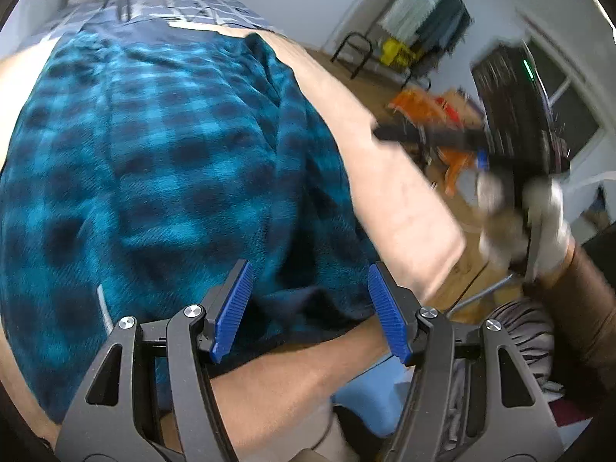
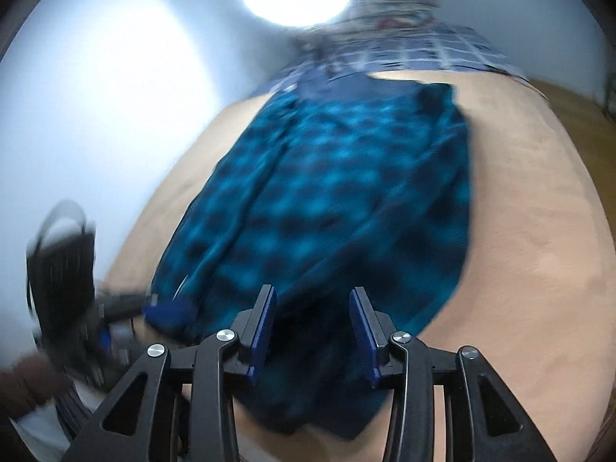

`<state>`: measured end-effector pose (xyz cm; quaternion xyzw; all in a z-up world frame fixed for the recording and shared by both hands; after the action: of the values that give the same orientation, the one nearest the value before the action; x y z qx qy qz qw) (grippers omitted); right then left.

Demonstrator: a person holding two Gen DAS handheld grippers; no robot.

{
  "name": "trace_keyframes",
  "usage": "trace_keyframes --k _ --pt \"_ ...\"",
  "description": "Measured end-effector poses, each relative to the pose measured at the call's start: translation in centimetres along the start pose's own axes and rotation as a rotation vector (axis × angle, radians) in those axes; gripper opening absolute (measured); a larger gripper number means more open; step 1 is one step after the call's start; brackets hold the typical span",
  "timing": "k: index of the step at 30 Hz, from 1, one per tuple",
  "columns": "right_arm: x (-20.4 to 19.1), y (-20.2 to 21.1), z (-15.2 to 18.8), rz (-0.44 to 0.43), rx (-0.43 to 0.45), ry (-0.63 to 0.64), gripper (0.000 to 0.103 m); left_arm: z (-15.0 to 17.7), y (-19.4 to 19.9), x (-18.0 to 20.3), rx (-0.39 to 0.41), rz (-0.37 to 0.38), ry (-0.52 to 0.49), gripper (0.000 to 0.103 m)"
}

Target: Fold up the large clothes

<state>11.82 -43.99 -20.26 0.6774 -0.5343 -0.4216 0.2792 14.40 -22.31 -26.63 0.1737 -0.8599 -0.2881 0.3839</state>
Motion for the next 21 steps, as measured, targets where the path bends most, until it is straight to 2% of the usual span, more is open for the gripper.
trace_keyframes --k 3,7,9,12,14,18,21 --pt "3.6 -1.2 -2.5 -0.009 0.006 -0.089 0.043 0.1 -1.9 0.2 -0.041 -0.074 -0.066 0.064" --pt "7.9 -3.5 -6.0 -0.036 0.023 -0.21 0.043 0.1 -2.8 -0.6 -0.063 -0.089 -0.052 0.064" --pt "9.9 -4.6 -7.7 -0.064 0.034 -0.266 0.043 0.0 -3.0 -1.0 -0.072 -0.089 -0.041 0.055" --pt "11.7 -7.0 -10.2 -0.138 0.042 -0.347 0.043 -0.4 -3.8 -1.6 -0.096 -0.09 -0.045 0.028" --pt "12.7 -8.9 -11.8 -0.181 0.032 -0.394 0.043 -0.4 -4.2 -1.8 -0.108 -0.087 -0.041 0.015" --pt "14.4 -12.9 -14.1 -0.194 0.024 -0.485 0.044 -0.6 -4.5 -2.0 -0.114 -0.064 -0.023 0.009" --pt "15.6 -16.1 -15.3 -0.221 0.01 -0.568 0.044 -1.0 -4.6 -2.0 -0.109 -0.047 -0.007 0.009"
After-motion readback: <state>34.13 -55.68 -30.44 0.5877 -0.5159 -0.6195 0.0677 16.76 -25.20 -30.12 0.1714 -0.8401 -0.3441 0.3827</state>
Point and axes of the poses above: each gripper's, at about its wrist camera, not at the fingertips, and y roughly against the way its jaws point, x to its right, z to its underside, the point moved 5 cm from there along -y, roughly the way its jaws point, and after that the axes turned 11 degrees about z, right-handed, at the moved point
